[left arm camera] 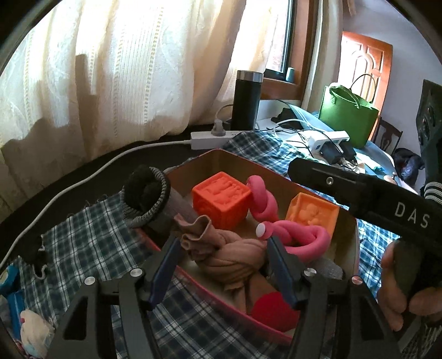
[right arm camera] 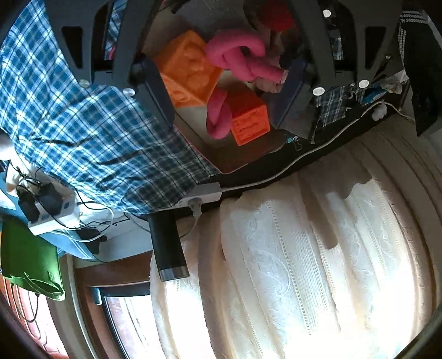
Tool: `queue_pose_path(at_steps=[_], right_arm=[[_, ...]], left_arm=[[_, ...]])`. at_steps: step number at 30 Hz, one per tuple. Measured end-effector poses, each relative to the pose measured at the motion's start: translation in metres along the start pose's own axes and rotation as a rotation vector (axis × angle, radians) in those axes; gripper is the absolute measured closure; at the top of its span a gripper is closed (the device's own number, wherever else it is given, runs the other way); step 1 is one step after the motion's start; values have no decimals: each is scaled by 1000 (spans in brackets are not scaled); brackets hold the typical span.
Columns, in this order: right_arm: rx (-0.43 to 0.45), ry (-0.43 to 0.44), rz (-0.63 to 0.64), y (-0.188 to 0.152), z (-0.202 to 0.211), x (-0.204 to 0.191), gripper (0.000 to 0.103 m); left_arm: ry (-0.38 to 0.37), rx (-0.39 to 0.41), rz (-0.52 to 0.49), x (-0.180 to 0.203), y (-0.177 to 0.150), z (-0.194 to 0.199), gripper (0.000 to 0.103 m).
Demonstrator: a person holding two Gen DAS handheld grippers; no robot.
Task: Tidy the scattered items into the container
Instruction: 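Carry the red ball and pink rope into the box and open both grippers, then move both grippers back toward the plush toys on the bed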
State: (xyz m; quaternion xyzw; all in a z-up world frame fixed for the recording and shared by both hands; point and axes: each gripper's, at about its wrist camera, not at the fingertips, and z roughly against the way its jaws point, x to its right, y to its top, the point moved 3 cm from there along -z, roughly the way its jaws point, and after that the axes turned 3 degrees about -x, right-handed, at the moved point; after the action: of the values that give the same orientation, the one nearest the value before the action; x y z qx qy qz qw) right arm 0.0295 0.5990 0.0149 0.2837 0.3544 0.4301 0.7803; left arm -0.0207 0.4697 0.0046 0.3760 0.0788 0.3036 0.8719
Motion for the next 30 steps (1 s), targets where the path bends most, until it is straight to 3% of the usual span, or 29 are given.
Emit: queue_pose_path(at_steps=[7,18,23,30], right_arm=[[-2,11,24,-3,4,-15,26],[-7,46,81,-11,10,-54,25],[-27,81,121,-21,5,-81,25],[-48,129,162,-32,1,-116,24]], left_arm=[[29,1,-4,-4,-4,9,37],[63,-29,79,-38,-22,35,36],[101,-29,139,-68,-36,57,28],[175,-14,237,-120,-57,93,23]])
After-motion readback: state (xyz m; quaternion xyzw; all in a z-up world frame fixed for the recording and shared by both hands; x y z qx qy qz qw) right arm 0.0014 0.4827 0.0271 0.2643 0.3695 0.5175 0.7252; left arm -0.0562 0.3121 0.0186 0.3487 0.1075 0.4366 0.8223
